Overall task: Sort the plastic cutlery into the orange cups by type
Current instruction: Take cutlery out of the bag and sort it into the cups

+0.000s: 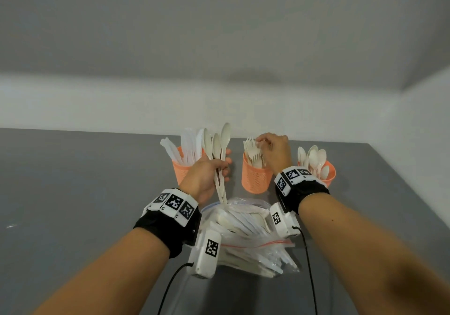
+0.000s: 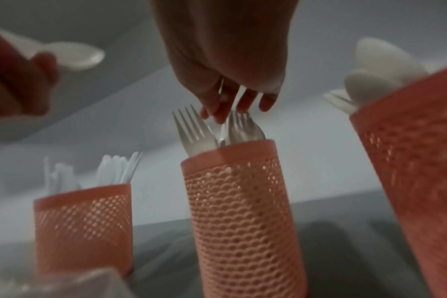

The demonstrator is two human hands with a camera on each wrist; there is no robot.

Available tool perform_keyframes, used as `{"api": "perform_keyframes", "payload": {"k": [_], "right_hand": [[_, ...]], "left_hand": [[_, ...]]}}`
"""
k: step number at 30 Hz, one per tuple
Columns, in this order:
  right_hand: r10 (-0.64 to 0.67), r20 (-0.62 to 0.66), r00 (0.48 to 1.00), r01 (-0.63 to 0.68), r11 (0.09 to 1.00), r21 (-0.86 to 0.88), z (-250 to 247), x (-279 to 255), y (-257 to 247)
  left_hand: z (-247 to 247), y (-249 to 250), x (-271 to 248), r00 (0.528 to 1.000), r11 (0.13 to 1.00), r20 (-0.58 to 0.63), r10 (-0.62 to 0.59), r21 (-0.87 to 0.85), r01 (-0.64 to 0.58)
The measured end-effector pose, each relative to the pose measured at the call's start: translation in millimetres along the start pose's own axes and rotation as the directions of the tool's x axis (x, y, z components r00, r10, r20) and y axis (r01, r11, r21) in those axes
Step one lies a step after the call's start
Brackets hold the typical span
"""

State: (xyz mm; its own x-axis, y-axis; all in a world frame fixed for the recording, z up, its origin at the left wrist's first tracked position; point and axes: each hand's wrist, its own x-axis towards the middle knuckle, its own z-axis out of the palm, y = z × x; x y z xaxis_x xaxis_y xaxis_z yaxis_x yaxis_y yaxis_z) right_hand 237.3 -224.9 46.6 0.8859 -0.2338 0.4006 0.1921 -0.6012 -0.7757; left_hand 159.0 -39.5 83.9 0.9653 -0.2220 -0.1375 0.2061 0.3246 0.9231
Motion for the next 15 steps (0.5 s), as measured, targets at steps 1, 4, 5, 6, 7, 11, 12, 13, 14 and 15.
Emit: {"api": "perform_keyframes", "payload": {"k": [1,4,5,6,7,11,12,13,14,15], "right_hand": [[-0.041,0.006,0.999,0.041,0.994,-0.106,-3.3,-1.9,-3.2],[-0.191,-0.065,0.980,0.180,0.973,-0.144,-19.1,-9.8,-30.3],[-0.182,-0.053,0.982,0.180,0.983,-0.027,-25.2,-15.6,-44.6],[-0.120,0.017,0.993,0.117,0.986,0.119,-28.7,-22.3,-57.1],[-0.042,0.157,0.987,-0.003,0.961,0.275,-33.0,-31.4,-72.7],[-0.009,0.451,0.892,-0.159,0.929,0.334,-37.4,-66.0,-98.8],[-0.041,0.420,0.907,-0.107,0.940,0.323,-39.1,-72.5,-100.8],[-0.063,0.377,0.924,-0.073,0.939,0.335,-39.2,-77.1,-100.7],[-0.075,0.337,0.938,-0.058,0.928,0.368,-39.5,-80.2,-99.0],[-0.069,0.305,0.950,-0.062,0.914,0.402,-42.1,-81.7,-97.4]], "left_hand": [[2.1,0.0,-0.5,1.000,1.000,0.007,-0.006,-0.013,0.007],[9.6,0.2,-2.0,0.999,0.998,0.049,0.008,-0.057,-0.005],[12.0,-0.8,-2.4,0.997,0.999,0.071,0.026,-0.034,-0.024],[15.6,-1.8,-3.3,0.994,0.999,0.099,0.045,0.013,-0.046],[19.0,-3.5,-2.8,0.991,0.995,0.120,0.051,0.076,-0.060],[39.8,-8.3,-6.3,0.978,0.927,0.210,-0.006,0.367,-0.073],[43.8,-10.8,-6.1,0.978,0.890,0.207,-0.006,0.448,-0.089],[48.1,-11.7,-7.2,0.979,0.847,0.204,0.000,0.521,-0.109],[52.6,-13.5,-7.8,0.975,0.813,0.221,0.009,0.566,-0.135],[57.0,-14.6,-9.5,0.968,0.788,0.249,-0.008,0.598,-0.148]]}}
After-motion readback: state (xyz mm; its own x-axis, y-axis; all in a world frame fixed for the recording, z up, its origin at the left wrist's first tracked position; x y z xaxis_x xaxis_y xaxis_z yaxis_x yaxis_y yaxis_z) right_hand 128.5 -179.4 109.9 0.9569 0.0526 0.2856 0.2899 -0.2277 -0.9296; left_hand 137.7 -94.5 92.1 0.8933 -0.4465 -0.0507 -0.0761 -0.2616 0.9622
